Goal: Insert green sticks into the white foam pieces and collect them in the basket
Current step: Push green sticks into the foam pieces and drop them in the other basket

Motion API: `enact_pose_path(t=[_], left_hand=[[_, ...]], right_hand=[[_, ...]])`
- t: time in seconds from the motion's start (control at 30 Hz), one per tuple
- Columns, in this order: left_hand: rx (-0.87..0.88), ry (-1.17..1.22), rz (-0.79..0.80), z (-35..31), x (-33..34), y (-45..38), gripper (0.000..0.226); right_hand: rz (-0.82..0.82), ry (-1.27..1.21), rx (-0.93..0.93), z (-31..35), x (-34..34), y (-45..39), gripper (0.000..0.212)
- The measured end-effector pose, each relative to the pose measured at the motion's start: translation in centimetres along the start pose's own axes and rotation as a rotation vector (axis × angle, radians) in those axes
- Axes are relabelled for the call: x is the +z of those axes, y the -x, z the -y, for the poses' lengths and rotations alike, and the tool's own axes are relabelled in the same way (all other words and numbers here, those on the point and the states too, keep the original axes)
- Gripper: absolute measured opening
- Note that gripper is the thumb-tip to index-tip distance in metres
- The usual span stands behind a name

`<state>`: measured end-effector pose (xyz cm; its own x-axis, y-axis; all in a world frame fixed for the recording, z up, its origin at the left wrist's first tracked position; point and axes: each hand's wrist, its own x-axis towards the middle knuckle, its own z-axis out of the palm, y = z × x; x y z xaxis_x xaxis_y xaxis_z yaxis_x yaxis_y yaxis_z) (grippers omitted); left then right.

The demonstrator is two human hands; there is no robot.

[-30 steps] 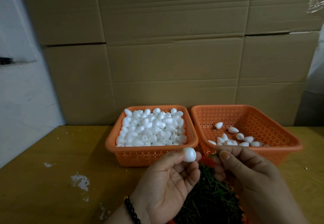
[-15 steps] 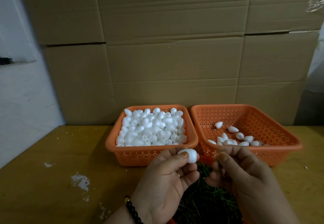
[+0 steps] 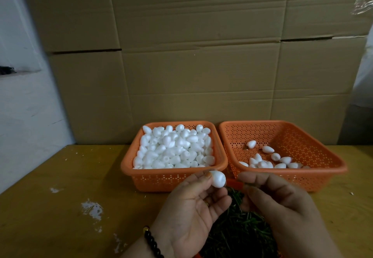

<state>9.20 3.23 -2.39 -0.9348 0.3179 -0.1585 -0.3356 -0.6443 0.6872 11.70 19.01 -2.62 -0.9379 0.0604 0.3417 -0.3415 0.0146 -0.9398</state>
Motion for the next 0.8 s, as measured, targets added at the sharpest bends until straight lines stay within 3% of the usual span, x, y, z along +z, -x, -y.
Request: enact_pose_path(t=[0.17,0.3,0.4,0.47,0.53,0.6,0.67,0.8], left_hand=[[-0.009,0.017,-0.019,0.1,0.1,-0.1,0.024],[-0.036,0.035,-0.044,0.4,0.2,-0.1,0.016],[-0.012,0.028,-0.079,0.4,-0.1,-0.3,0.024],[0.014,0.024,-0.080,0.3,-0.2,-0.3,0.025],[0.041,-0.001,-0.076,0.3,-0.2,-0.4,0.025],[0.060,-0.028,-0.080,0.5,-0.2,-0.5,0.028],[0.070,-0.051,-0.079,0.5,-0.3,-0.5,0.029],[0.074,-0.067,-0.075,0.5,-0.3,-0.4,0.029]], right_hand=[[-0.031,0.153,-0.129,-0.1,0.0,0.3,0.024],[-0.044,0.075,0.055,-0.9,-0.2,0.0,0.038],[-0.004,0.332,0.067,-1.4,-1.0,-0.6,0.035],[0.076,0.564,-0.001,-1.7,-1.4,-0.8,0.028],[0.270,0.872,-0.059,-2.0,-1.3,-0.9,0.021],[0.480,1.135,-0.085,-2.8,-1.1,-0.8,0.043],[0.590,1.239,-0.084,-3.1,-0.9,-0.7,0.054],[0.576,1.226,-0.152,-3.5,-0.8,-0.8,0.049]])
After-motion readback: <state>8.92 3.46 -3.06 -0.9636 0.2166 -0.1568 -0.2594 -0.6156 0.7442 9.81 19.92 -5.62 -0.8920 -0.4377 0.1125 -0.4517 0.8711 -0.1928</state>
